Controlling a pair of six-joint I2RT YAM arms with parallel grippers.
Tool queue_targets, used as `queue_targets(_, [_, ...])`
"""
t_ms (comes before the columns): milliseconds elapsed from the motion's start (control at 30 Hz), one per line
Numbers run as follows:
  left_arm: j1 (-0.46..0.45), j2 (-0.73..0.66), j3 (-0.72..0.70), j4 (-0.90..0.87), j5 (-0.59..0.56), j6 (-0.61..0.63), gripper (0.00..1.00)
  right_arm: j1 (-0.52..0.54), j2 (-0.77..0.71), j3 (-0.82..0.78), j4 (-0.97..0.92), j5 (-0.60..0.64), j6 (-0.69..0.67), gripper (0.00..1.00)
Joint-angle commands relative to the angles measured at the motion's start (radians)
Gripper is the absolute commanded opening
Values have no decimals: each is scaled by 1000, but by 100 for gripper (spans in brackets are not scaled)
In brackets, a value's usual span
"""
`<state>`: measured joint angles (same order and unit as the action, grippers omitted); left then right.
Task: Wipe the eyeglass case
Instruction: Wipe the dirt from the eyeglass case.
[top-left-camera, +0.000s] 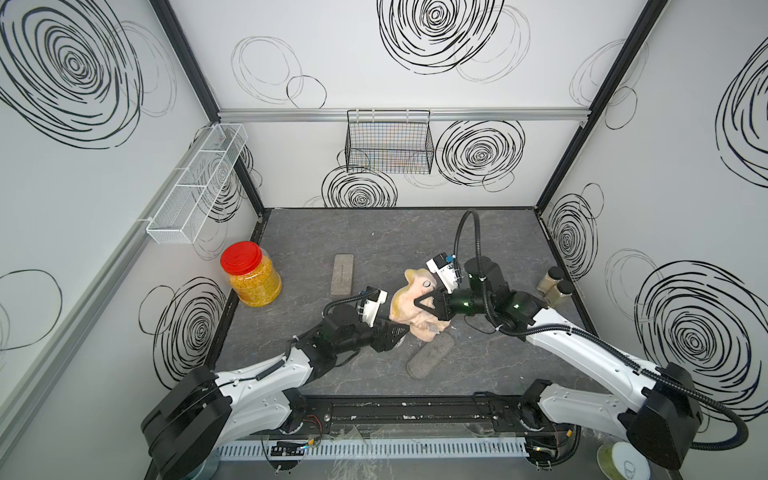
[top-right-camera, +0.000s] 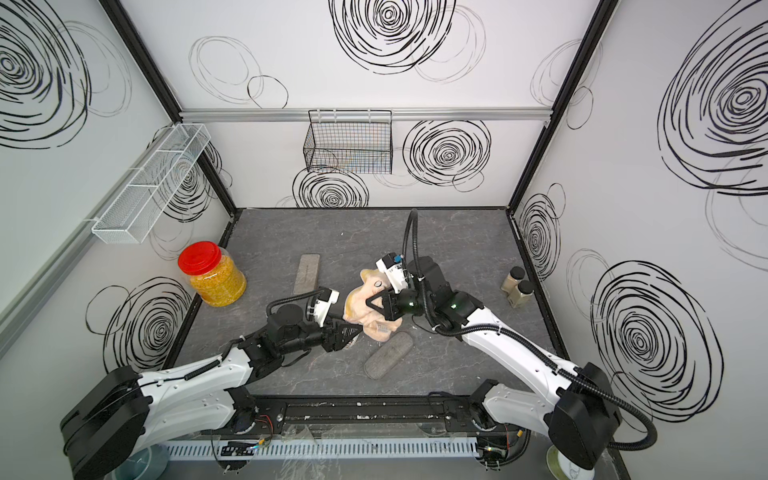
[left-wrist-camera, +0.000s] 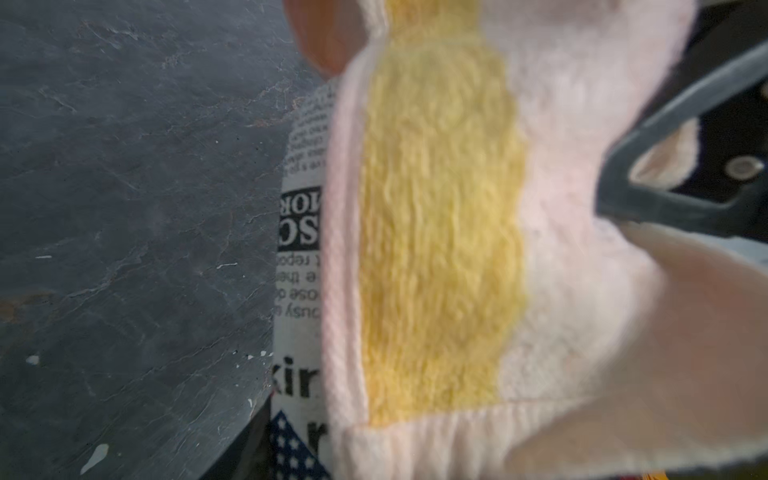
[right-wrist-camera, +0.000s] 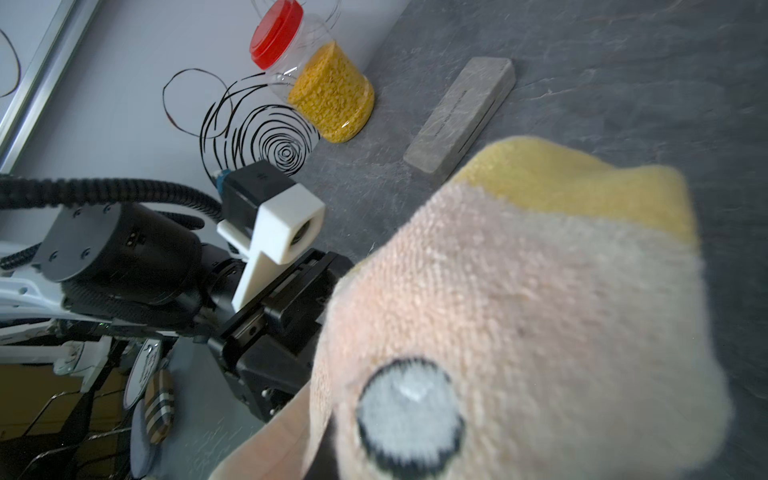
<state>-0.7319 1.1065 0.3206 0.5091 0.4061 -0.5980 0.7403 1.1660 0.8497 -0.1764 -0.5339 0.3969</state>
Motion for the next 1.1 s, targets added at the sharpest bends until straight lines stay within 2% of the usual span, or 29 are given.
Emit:
queue_targets(0, [17, 21, 44, 150, 107, -27, 59, 15, 24, 62, -25, 50, 17, 0])
queue_targets(133, [28, 24, 51, 161, 158, -33, 59, -13, 26, 111, -115, 342, 83, 0])
queue_targets(233, [30, 14, 49, 170, 174, -42, 59, -13, 21, 101, -85, 408, 100, 0])
queue_targets(300, [39, 9, 48, 174, 181, -51, 59, -10, 21, 97, -70, 381, 108, 0])
queue_targets(467, [62, 43, 65, 206, 199, -84, 58, 64, 10, 94, -23, 172, 41, 0])
queue_targets(567, [60, 55, 70, 220, 177, -103, 59, 70, 2, 77, -11, 75, 15, 0])
queue_targets(667, [55, 36, 84, 159, 120, -97, 59, 66, 1, 67, -10, -8, -39, 0])
queue_targets(733, [51, 10, 85, 120, 72, -94, 58, 52, 7, 67, -8, -5, -72, 0])
queue_targets(867, [46, -22, 72, 109, -4, -123, 58, -34, 23, 82, -31, 137, -59, 0])
queue_targets(967, [43, -37, 75, 95, -26, -139, 59, -96, 27, 78, 2, 79, -75, 0])
queue_targets(1067, [40, -44, 77, 91, -44, -147, 59, -96, 20, 81, 6, -19, -106, 0])
